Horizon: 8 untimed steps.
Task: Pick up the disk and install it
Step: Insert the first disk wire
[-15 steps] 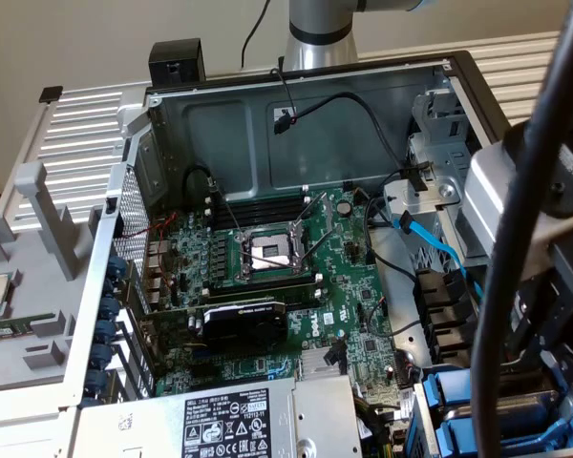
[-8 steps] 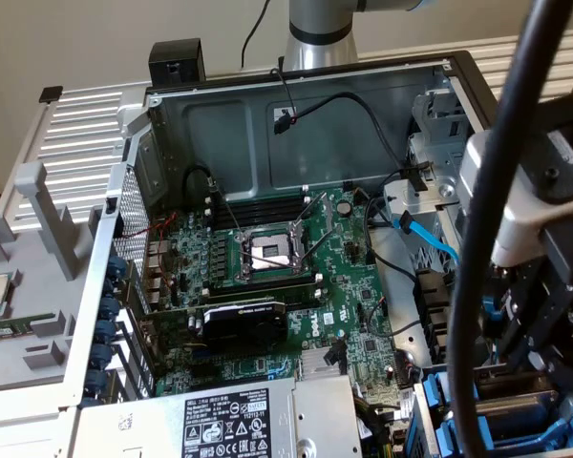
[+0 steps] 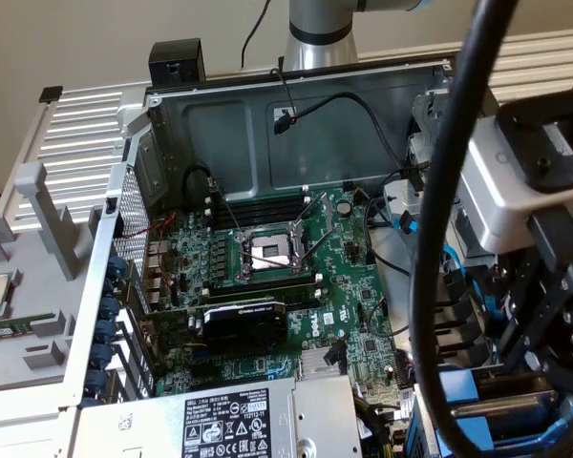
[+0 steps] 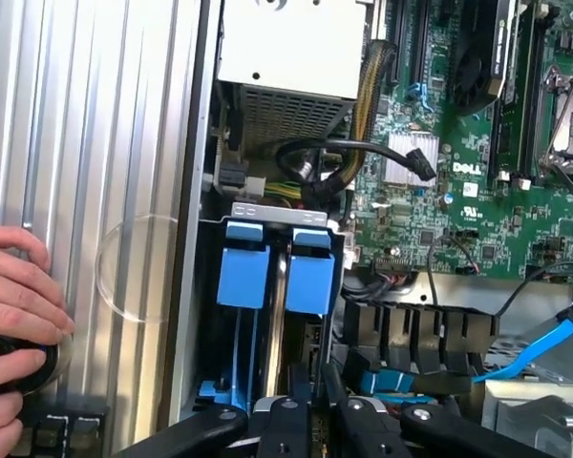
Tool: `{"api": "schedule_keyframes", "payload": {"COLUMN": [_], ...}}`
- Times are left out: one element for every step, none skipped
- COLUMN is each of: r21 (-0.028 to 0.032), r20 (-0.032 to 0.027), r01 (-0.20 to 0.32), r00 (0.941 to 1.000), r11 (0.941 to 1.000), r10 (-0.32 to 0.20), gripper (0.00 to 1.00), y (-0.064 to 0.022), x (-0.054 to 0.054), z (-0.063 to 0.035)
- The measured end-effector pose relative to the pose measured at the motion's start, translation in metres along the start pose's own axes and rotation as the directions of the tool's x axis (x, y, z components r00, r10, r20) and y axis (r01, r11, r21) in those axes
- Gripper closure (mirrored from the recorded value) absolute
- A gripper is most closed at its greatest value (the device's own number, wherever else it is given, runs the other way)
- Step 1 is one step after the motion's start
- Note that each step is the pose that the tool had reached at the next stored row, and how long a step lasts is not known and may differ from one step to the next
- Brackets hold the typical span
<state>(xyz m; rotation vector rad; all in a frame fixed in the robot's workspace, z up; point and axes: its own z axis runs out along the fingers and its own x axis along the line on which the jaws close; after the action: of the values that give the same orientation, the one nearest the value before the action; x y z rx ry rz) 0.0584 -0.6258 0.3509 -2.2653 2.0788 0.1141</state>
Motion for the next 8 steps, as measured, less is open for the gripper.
{"api": "schedule_keyframes", "payload": {"r21": [-0.0032, -0.0075, -0.0116, -0.0151, -0.0184, -0.0202, -0.0222, -0.0231], "r20": [-0.0061, -0.0130, -0.0214, -0.0308, -0.0402, -0.0468, -0.0518, -0.0544], "r01": [0.000, -0.001, -0.001, -0.002, -0.002, -0.003, -0.003, -0.003], "r00": [1.0000, 0.9999, 0.9998, 0.9995, 0.9992, 0.9989, 0.9987, 0.9985], "r11": [1.0000, 1.0000, 0.9999, 0.9999, 0.9998, 0.9998, 0.9997, 0.9997], "r10": [0.000, 0.001, 0.001, 0.001, 0.002, 0.002, 0.002, 0.002], "gripper": [0.83, 0.83, 0.83, 0.83, 0.83, 0.83, 0.83, 0.83], "y": [-0.0002, -0.0003, -0.0005, -0.0007, -0.0009, -0.0011, -0.0018, -0.0027], "x": [-0.0022, -0.0040, -0.0058, -0.0075, -0.0093, -0.0106, -0.0112, -0.0115], "z": [0.0001, 0.0004, 0.0005, 0.0007, 0.0009, 0.0010, 0.0010, 0.0011]}}
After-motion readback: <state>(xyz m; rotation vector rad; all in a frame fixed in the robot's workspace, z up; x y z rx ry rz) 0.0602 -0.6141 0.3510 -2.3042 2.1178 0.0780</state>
